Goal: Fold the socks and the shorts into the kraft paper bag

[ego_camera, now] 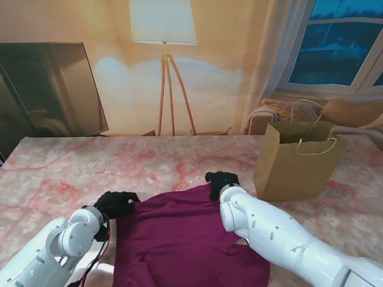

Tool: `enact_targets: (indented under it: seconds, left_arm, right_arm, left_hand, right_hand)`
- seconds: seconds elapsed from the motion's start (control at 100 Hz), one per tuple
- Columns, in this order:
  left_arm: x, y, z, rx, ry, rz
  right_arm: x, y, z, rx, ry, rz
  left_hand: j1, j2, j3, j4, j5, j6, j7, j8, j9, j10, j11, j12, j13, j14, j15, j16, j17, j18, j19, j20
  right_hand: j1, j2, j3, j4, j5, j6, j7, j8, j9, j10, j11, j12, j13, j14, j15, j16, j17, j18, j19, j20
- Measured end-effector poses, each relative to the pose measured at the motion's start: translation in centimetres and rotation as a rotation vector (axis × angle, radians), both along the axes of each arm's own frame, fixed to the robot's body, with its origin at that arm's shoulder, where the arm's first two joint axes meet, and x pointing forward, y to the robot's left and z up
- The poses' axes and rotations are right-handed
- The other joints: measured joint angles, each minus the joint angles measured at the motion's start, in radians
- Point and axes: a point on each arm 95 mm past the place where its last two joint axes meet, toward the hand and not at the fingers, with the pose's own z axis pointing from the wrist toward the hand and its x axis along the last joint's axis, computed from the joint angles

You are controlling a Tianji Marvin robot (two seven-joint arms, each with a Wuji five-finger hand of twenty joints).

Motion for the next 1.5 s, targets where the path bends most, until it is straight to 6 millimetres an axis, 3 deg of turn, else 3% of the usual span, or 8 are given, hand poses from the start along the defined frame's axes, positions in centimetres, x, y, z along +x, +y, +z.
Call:
enact_targets:
  seconds: [0.11, 0.21, 0.37, 0.5, 0.66, 0.75, 1.02, 1.5]
  left_arm:
    - [-0.1, 0.1, 0.0, 0.002, -0.006, 0.007]
    - [-0.2, 0.4, 0.1, 0.005, -0.006, 0.018]
    - [-0.3, 0.7, 0.2, 0.007, -0.008, 0.031]
    - [-0.3, 0.8, 0.4, 0.028, -0.023, 0.036]
    - [-0.1, 1.0, 0.7, 0.052, -0.052, 0.044]
    - [0.1, 1.1, 1.1, 0.051, -0.087, 0.058]
    - [0.7, 1.5, 2.6, 0.051, -0.192, 0.097]
    - [2.8, 2.2, 6.4, 0.101, -0.349, 0.181]
  right_arm:
    - [0.2, -0.1, 0.5, -0.035, -0.046, 0.001]
    - [0.1, -0.5, 0.2, -0.021, -0.073, -0.013]
    - [-0.4, -1.2, -0.4, 0.012, -0.124, 0.039]
    - [-0.5, -1.9, 0.3, 0.085, -0.167, 0.063]
    - [-0.8, -2.1, 1.7, 0.175, -0.282, 0.044]
    - [-0.8, -2.0, 2.4, 0.209, -0.324, 0.045]
    - [-1.0, -1.3, 5.0, 0.243, -0.378, 0.071]
    - [-0.3, -1.4, 9.3, 0.237, -0.524, 0.054]
  left_hand:
    - [0.0, -0.001, -0.027, 0.0, -0.01, 0.012, -0.001, 0.0, -0.001, 0.0, -0.035, 0.0, 0.0, -0.002, -0.008, -0.005, 0.0, 0.003, -0.008, 0.0]
    - [0.001, -0.002, -0.046, 0.0, -0.011, 0.024, -0.007, 0.0, -0.021, 0.0, -0.063, -0.029, -0.001, -0.003, -0.024, -0.024, 0.0, 0.012, -0.008, 0.0]
    - [-0.001, -0.005, -0.055, 0.0, -0.009, 0.035, -0.008, -0.026, -0.019, 0.0, -0.147, -0.172, 0.005, -0.003, -0.054, -0.076, 0.024, 0.023, 0.001, 0.004]
    - [-0.012, -0.013, -0.059, -0.001, 0.004, 0.062, -0.008, -0.095, 0.04, -0.002, -0.222, -0.383, 0.09, -0.003, -0.083, -0.155, 0.067, 0.024, 0.043, 0.026]
    - [0.041, -0.02, -0.147, -0.003, 0.014, 0.085, -0.008, -0.153, 0.109, -0.004, -0.246, -0.657, 0.182, -0.003, -0.091, -0.215, 0.136, 0.035, 0.127, 0.049]
    - [0.05, -0.02, -0.169, -0.003, 0.017, 0.079, -0.008, -0.166, 0.144, -0.006, -0.207, -0.668, 0.222, -0.008, -0.068, -0.217, 0.17, 0.036, 0.163, 0.061]
    - [0.05, -0.058, -0.148, -0.003, 0.065, 0.008, -0.008, -0.186, 0.181, -0.01, -0.139, -0.481, 0.246, -0.011, -0.016, -0.204, 0.208, 0.046, 0.22, 0.061]
    - [0.048, -0.058, -0.148, -0.009, 0.064, -0.049, -0.011, -0.129, 0.181, -0.021, -0.138, -0.426, 0.246, -0.014, -0.003, -0.184, 0.209, 0.054, 0.243, 0.062]
  right_hand:
    - [0.032, -0.12, -0.016, -0.126, 0.198, -0.2, 0.209, 0.193, -0.08, -0.001, -0.004, 0.046, -0.089, 0.0, 0.0, 0.034, -0.072, -0.001, -0.029, 0.045]
    - [0.034, -0.14, -0.028, -0.13, 0.482, -0.321, 0.388, 0.422, -0.201, 0.013, -0.079, -0.011, -0.274, 0.018, -0.124, 0.035, -0.183, -0.005, -0.092, 0.128]
    - [0.013, -0.139, -0.02, -0.131, 0.543, -0.345, 0.386, 0.665, -0.245, 0.062, -0.352, -0.356, -0.499, 0.0, -0.575, -0.345, -0.367, -0.006, -0.413, 0.118]
    - [0.012, -0.141, -0.039, -0.133, 0.554, -0.35, 0.386, 0.708, 0.084, 0.095, -0.465, -0.564, -0.153, 0.007, -0.734, -0.557, -0.214, 0.023, -0.521, -0.042]
    - [0.04, -0.189, -0.033, -0.139, 0.554, -0.355, 0.387, 0.709, 0.403, 0.102, -0.419, -0.596, 0.212, 0.032, -0.619, -0.514, 0.081, 0.063, -0.337, -0.088]
    - [0.07, -0.214, -0.024, -0.139, 0.556, -0.355, 0.387, 0.626, 0.483, 0.102, -0.368, -0.602, 0.294, 0.032, -0.535, -0.461, 0.16, 0.064, -0.273, -0.106]
    - [0.102, -0.12, -0.025, -0.139, 0.605, -0.27, 0.413, 0.035, 0.575, 0.16, -0.421, -0.648, 0.323, 0.055, -0.473, -0.436, 0.195, 0.078, -0.241, -0.153]
    - [0.101, -0.092, -0.028, -0.139, 0.602, -0.257, 0.413, -0.011, 0.575, 0.16, -0.432, -0.613, 0.323, 0.066, -0.382, -0.364, 0.191, 0.087, -0.238, -0.161]
